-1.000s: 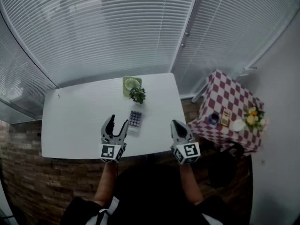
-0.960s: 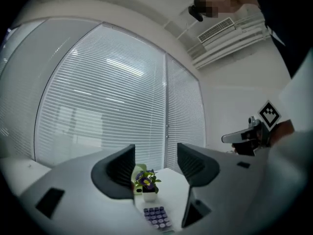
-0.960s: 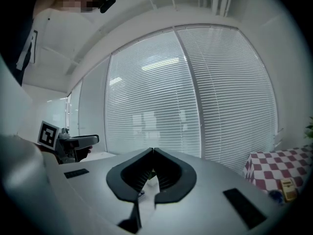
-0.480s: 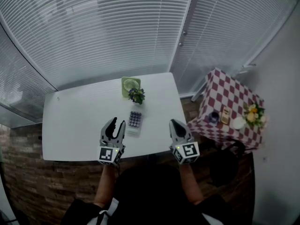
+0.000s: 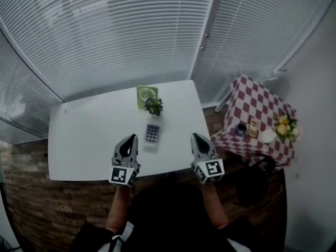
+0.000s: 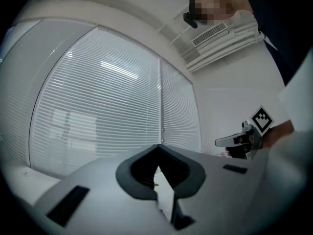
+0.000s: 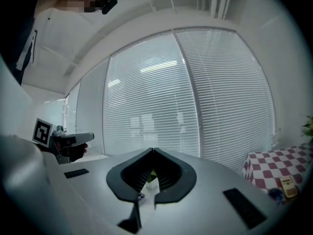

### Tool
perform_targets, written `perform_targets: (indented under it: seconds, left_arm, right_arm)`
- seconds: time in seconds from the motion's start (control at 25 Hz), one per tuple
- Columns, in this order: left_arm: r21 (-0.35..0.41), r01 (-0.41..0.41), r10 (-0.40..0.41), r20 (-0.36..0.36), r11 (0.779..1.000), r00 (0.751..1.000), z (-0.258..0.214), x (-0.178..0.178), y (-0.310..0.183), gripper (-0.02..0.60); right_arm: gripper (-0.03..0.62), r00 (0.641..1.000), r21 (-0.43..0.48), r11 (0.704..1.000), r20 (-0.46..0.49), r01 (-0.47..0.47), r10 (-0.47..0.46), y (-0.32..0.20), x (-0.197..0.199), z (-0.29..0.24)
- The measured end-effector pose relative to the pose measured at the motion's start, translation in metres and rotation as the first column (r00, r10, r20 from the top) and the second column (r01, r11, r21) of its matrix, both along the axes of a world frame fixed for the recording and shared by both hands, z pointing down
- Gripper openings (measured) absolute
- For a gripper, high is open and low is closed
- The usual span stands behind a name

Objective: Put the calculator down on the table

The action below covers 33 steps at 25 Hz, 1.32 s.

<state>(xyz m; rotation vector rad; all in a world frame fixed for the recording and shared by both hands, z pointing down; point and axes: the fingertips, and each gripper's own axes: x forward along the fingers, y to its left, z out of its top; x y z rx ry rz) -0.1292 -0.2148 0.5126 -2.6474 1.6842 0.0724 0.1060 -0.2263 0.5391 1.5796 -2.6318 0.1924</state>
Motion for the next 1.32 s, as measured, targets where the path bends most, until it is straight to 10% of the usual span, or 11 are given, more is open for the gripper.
perform_targets:
  seconds: [1.32]
  left_arm:
    - [-0.066, 0.014, -0.017, -0.033, 0.998, 0.999, -0.005, -0.007, 0.009, 0.006]
  right_arm:
    - [0.006, 1.0, 0.028, 1.0, -0.004, 0.004, -0.004, 0.003, 0.006, -0.007]
